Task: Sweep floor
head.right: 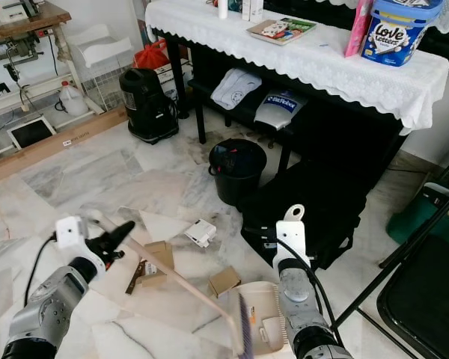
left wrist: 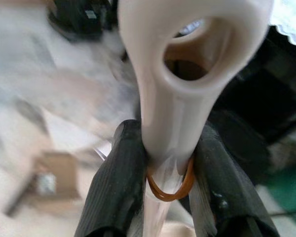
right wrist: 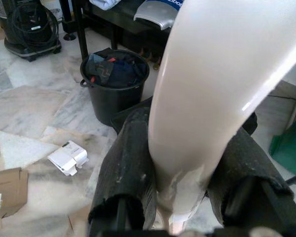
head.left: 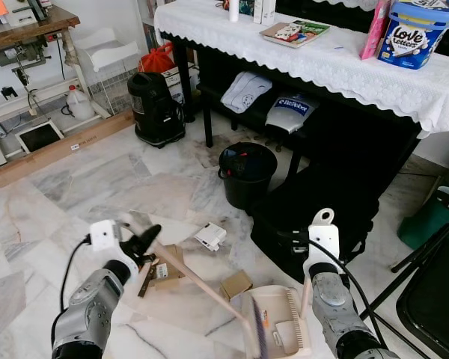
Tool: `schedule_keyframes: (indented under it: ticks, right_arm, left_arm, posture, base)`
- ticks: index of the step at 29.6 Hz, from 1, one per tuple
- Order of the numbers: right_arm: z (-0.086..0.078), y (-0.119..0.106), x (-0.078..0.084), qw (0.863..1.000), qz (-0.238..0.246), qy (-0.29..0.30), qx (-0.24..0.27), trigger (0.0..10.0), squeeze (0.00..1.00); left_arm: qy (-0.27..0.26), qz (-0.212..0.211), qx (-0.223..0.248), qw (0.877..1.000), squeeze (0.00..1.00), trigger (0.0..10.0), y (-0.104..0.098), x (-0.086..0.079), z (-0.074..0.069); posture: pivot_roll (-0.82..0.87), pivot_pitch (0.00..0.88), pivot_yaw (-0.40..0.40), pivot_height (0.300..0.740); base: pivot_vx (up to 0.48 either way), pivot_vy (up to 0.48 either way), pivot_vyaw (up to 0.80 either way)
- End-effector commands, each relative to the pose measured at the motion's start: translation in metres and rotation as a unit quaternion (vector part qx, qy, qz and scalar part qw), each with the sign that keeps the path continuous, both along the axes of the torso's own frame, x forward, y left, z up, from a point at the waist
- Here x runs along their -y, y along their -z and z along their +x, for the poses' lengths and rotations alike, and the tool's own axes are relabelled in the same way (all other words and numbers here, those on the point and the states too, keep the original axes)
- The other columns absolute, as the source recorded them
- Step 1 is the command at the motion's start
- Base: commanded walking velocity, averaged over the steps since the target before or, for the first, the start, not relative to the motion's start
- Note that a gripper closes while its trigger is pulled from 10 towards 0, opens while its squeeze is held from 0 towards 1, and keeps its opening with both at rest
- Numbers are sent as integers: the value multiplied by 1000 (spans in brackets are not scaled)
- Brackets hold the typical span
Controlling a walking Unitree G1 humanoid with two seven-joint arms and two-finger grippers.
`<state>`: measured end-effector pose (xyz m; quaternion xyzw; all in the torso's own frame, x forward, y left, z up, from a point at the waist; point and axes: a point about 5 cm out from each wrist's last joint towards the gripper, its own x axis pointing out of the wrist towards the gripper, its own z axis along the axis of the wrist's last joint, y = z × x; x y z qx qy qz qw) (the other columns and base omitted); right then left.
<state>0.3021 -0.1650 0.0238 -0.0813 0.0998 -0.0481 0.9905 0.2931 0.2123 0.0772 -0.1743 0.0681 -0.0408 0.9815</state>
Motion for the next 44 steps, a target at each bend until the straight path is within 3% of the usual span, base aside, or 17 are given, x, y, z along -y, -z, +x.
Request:
schedule_keyframes:
  ticks: [1,6,17,23,33,44]
  right_arm:
    - [-2,4,-8,1000,19,-9,-9,10000,0]
    - [1,-2,-5,999,34,1,7,10000,0]
    - [10,-16,0,998,53,14,44,10000,0]
    - [19,-30,1,994,75,30,75,10000,0]
    - [34,-57,4,984,104,41,137,10000,0]
    - [35,-68,5,979,104,34,170,10000,0]
  left_arm:
    - [-13,51,67,996,0,10000,-25,-1,7]
    - [-32,59,102,993,0,10000,-34,1,9]
    - [-24,80,117,990,0,10000,-33,14,12]
    - [-47,130,151,979,0,10000,-43,14,18]
    - [-68,173,164,969,0,10000,-48,6,30]
    - [-72,204,177,960,0,10000,-50,-1,34]
  posture:
    - [146,50,29,740]
    - [135,27,25,740]
    - [135,0,25,740]
    - [125,0,33,740]
    - [102,0,51,740]
    - [81,0,77,740]
  base:
    - [0,0,0]
    - [0,0,0]
    - [0,0,0]
    - [0,0,0]
    - [0,0,0]
    - [0,0,0]
